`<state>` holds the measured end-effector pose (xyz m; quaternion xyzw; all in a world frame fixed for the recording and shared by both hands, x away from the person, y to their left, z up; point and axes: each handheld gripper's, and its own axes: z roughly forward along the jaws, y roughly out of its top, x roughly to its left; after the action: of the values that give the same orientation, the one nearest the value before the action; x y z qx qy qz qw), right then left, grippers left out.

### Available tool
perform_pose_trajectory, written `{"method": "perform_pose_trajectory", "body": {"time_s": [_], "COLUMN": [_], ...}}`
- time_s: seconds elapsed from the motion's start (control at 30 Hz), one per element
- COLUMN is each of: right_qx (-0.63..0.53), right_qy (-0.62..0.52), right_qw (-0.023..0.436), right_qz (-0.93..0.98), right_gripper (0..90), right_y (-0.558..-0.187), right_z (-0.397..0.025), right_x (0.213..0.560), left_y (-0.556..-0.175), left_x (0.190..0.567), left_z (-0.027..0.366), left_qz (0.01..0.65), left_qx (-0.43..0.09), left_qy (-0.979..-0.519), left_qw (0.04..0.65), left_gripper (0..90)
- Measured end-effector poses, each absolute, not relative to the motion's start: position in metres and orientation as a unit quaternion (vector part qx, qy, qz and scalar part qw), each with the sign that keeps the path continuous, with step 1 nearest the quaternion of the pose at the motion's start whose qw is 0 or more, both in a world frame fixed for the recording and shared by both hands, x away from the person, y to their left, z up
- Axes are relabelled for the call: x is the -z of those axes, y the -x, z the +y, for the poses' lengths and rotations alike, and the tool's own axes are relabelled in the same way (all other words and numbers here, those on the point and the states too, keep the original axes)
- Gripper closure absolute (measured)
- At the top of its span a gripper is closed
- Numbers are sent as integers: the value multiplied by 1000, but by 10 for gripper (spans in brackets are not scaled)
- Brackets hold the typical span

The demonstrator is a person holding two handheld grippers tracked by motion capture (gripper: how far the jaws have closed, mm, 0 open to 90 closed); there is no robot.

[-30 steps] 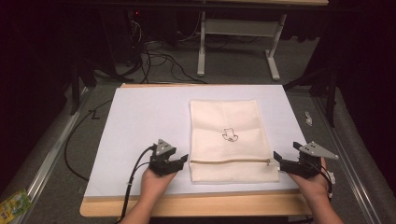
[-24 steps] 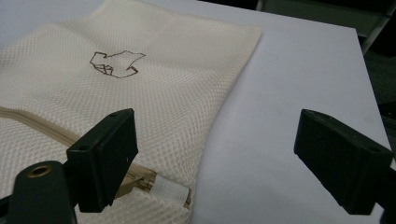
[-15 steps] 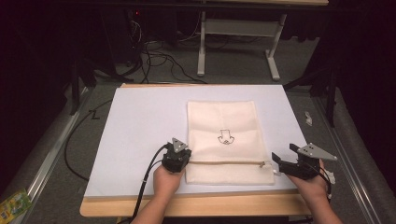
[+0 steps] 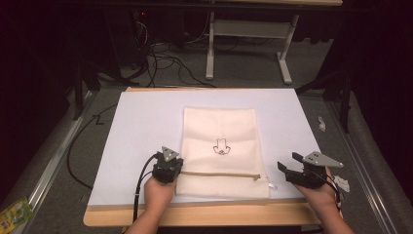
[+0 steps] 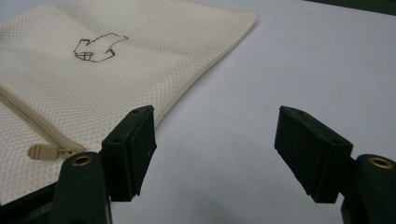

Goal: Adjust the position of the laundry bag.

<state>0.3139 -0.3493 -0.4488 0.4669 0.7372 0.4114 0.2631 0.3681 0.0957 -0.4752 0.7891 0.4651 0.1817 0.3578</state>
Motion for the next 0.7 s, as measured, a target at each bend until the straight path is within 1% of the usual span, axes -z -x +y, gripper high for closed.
{"method": "perform_pose_trajectory", "body": {"time_s": [0.07,0.13,0.17,0.23,0.3,0.33,0.4,0.43,0.5,0.53,0.6,0.63,0.67,0.7], "right_qx": [-415,-418,-418,-425,-427,-425,-423,-414,-406,-390,-385,-376,-365,-365], "right_qy": [-466,-464,-463,-458,-451,-444,-441,-436,-433,-424,-421,-417,-420,-420], "right_qw": [258,252,245,227,211,190,182,167,161,146,144,144,147,147], "right_qz": [738,739,742,747,754,765,770,781,789,804,809,815,818,818], "right_gripper": [311,352,379,447,504,547,554,561,562,572,579,606,669,669], "right_y": [-316,-316,-316,-315,-314,-314,-314,-313,-314,-314,-315,-315,-315,-315], "right_z": [-350,-349,-349,-346,-342,-333,-330,-321,-316,-306,-303,-300,-297,-297], "right_x": [449,450,450,451,452,455,456,460,462,469,471,473,475,475], "left_y": [-362,-358,-355,-354,-357,-357,-356,-355,-355,-355,-355,-355,-357,-357], "left_x": [475,477,479,483,478,478,479,479,479,478,479,479,480,480], "left_z": [97,98,99,101,106,108,108,107,107,106,106,105,104,104], "left_qz": [459,451,447,446,447,451,450,447,443,443,441,440,436,436], "left_qx": [-189,-192,-195,-185,-170,-162,-160,-161,-163,-163,-164,-165,-170,-170], "left_qy": [-791,-790,-790,-788,-786,-781,-784,-787,-789,-788,-790,-792,-796,-796], "left_qw": [358,367,372,381,392,399,397,395,394,395,393,390,384,384], "left_gripper": [869,860,854,849,850,854,854,853,855,857,859,863,871,872]}}
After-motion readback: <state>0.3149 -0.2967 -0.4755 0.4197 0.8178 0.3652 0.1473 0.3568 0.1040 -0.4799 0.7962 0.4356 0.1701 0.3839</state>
